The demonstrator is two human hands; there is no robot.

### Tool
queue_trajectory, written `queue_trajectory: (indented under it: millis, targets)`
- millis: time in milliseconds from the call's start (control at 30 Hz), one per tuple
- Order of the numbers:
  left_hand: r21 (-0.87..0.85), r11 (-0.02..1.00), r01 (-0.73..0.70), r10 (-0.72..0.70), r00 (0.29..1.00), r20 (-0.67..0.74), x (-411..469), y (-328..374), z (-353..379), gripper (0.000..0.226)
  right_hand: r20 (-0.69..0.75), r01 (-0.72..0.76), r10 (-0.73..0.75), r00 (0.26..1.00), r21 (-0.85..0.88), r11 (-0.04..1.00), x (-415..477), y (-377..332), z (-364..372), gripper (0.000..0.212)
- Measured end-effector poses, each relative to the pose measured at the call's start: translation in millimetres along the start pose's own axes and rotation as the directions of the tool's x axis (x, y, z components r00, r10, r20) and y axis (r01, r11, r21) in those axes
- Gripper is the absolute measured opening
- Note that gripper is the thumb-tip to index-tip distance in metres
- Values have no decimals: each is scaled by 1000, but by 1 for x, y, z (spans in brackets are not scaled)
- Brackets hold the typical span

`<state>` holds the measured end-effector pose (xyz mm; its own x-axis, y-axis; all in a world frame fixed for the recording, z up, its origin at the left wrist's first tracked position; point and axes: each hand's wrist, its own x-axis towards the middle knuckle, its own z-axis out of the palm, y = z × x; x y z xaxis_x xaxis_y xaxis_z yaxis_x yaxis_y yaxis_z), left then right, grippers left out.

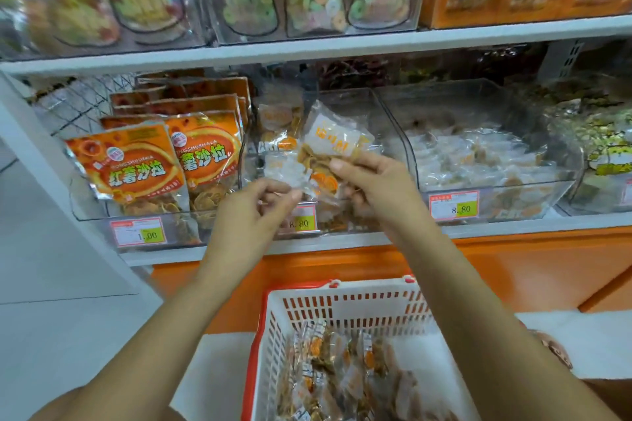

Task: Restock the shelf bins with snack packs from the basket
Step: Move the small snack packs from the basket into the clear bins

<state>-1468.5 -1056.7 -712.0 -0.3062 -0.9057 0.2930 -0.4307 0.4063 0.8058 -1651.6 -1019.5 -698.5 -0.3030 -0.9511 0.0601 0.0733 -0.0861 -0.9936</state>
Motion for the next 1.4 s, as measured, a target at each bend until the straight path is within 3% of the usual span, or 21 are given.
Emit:
queue_trajectory:
  millis: [100, 233, 333, 433, 567, 667, 900, 1100, 1200, 1300, 1400]
  targets:
    - [285, 954, -97, 131, 986, -106, 9, -12, -12, 24, -1, 61, -62, 998, -163, 985, 49, -10, 10, 8]
    - [441, 897, -2, 76, 986, -150, 15, -29, -15, 33, 9, 22, -20, 1000, -298, 954, 103, -7, 29, 16]
    - [442, 894, 70, 3, 987, -163, 24, -42, -17, 38, 7, -5, 8, 1000, -413, 911, 134, -3, 40, 33]
    - [409, 910, 60, -5, 991, -134, 31, -45, -19, 39, -15, -36, 33, 999, -489, 872, 154, 6, 48, 33]
    - [407, 912, 42, 6, 993, -115, 31, -42, -17, 39, -105, -54, 6, 994, -461, 886, 160, 20, 55, 38]
    - [402, 914, 49, -5, 994, -111, 32, -43, -17, 41, -82, 19, -67, 994, -484, 875, 155, 28, 62, 41]
    - [401, 916, 18, 34, 992, -124, 30, -47, -16, 35, -59, 79, -130, 990, -534, 842, 140, 26, 65, 26]
    - [398, 916, -56, 108, 988, -110, 17, -50, -11, 39, 37, 199, -217, 975, -576, 793, 76, 10, 52, 18]
    - [363, 930, -63, 86, 995, -48, 3, -52, 2, 37, 106, 262, -247, 963, -566, 782, 32, 23, 40, 21]
    - [388, 918, -76, 29, 992, 125, -19, -56, 22, 35, 110, 297, -286, 952, -560, 773, -11, 43, 22, 20]
    - [518, 851, -93, -101, 937, 333, -44, -66, 46, 33, 88, 257, -262, 961, -638, 726, -47, 72, -1, 18]
